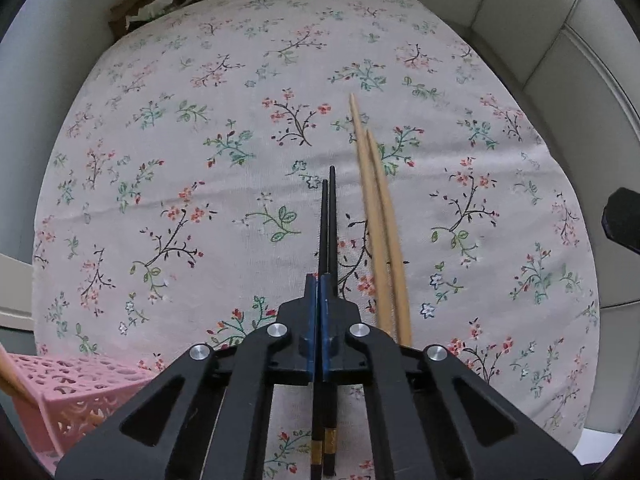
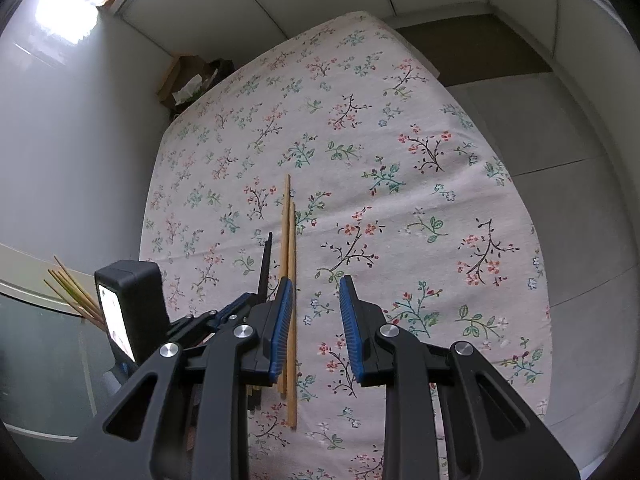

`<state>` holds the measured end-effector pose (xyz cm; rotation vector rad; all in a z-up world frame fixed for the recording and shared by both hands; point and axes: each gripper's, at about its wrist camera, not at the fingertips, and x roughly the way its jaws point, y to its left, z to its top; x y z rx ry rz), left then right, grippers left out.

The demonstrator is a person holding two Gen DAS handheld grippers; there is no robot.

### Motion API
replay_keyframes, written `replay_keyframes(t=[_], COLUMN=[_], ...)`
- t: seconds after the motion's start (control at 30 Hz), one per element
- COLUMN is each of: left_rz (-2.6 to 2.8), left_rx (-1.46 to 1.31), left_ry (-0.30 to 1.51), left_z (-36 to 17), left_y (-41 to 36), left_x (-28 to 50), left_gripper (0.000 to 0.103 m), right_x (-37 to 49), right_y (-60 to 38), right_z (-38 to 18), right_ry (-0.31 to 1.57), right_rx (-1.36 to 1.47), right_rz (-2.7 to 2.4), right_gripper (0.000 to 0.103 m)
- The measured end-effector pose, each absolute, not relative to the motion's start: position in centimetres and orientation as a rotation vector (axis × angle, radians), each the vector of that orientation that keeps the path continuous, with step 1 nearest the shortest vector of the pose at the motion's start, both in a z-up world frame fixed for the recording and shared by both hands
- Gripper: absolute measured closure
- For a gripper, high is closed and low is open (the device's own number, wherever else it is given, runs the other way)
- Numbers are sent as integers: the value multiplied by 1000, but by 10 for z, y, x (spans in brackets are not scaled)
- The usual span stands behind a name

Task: Organize utensils
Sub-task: 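Grasp a black chopstick with the left tool while the right tool reaches the pile, then lift the black chopstick with the left tool while the right tool grasps a wooden one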

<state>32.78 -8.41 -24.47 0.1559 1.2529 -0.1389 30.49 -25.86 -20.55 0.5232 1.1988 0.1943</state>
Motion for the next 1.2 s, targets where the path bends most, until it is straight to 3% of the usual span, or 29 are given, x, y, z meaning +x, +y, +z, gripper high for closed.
replay_keyframes(t=[0.57,0.87,1.2], left_rz=[-164,-212,-245], left_rx=[211,-42,-127], left_ry=[1301,1356,1097], left_z=[-252,-248,-165], left_y=[-96,-100,-84], left_x=[321,312,292], left_gripper=[99,99,99], right_x=[305,308,319], right_y=[-258,-261,-234], right_z=[-204,-214,-240], right_ry=[1204,1226,1302], right_rx=[525,509,419], right_rz=[200,169,249], right_gripper=[77,77,86])
